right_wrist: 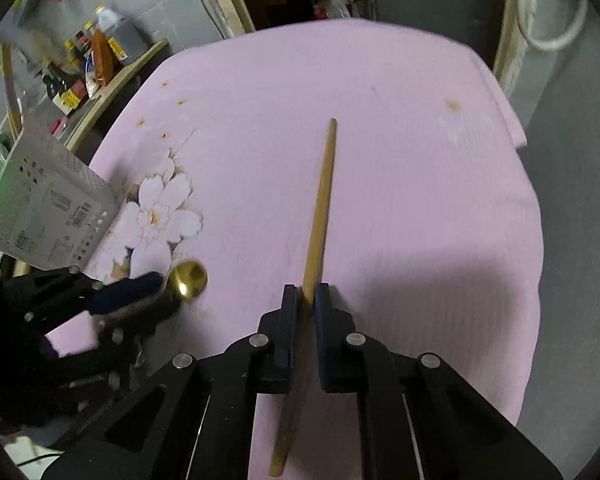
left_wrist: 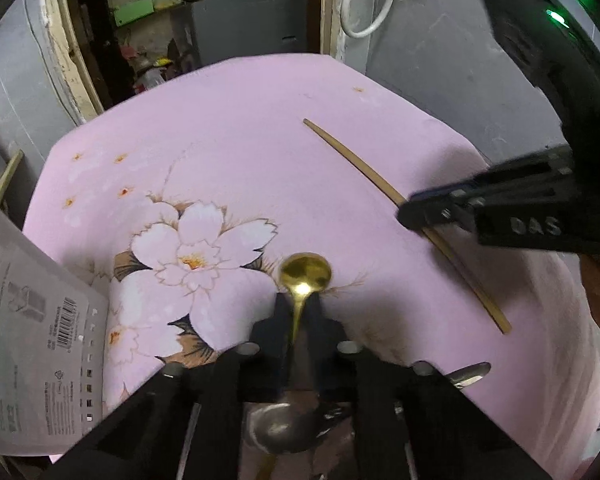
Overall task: Organize utensils
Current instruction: 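Lift the gold spoon with the left tool while the right tool carries the chopstick to the holder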
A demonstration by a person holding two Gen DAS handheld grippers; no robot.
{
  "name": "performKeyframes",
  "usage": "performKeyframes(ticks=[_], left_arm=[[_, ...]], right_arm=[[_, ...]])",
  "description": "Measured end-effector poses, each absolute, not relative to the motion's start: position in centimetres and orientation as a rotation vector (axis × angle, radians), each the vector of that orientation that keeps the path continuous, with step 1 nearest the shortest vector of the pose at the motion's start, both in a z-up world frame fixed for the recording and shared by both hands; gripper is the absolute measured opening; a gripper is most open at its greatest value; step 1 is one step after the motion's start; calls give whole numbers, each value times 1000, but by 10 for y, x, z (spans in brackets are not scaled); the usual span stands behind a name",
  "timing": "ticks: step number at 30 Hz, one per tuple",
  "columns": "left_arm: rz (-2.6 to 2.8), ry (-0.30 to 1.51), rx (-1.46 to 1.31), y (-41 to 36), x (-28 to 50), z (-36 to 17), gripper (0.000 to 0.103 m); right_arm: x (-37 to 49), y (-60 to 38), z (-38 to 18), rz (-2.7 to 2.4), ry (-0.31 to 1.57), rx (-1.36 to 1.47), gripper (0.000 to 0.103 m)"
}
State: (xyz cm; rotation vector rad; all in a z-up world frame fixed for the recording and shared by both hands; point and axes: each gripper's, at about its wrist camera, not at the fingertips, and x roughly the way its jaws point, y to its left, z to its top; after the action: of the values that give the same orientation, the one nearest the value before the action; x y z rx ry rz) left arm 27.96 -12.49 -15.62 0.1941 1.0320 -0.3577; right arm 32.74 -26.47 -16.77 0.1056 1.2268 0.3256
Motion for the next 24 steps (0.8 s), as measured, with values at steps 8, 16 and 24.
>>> performKeyframes(ticks=[8,16,24], left_arm=[[-431,1275,25,-106,308,-155,7],[-434,1308,10,-105,313,-154,6],[-436,1215,-112,-84,304,-145,4]], right_arm=[[338,-267,-175,345,1365,149,8],[365,-257,-184,333,1458,189,7],[339,-274,-175,341,1324,379,6]])
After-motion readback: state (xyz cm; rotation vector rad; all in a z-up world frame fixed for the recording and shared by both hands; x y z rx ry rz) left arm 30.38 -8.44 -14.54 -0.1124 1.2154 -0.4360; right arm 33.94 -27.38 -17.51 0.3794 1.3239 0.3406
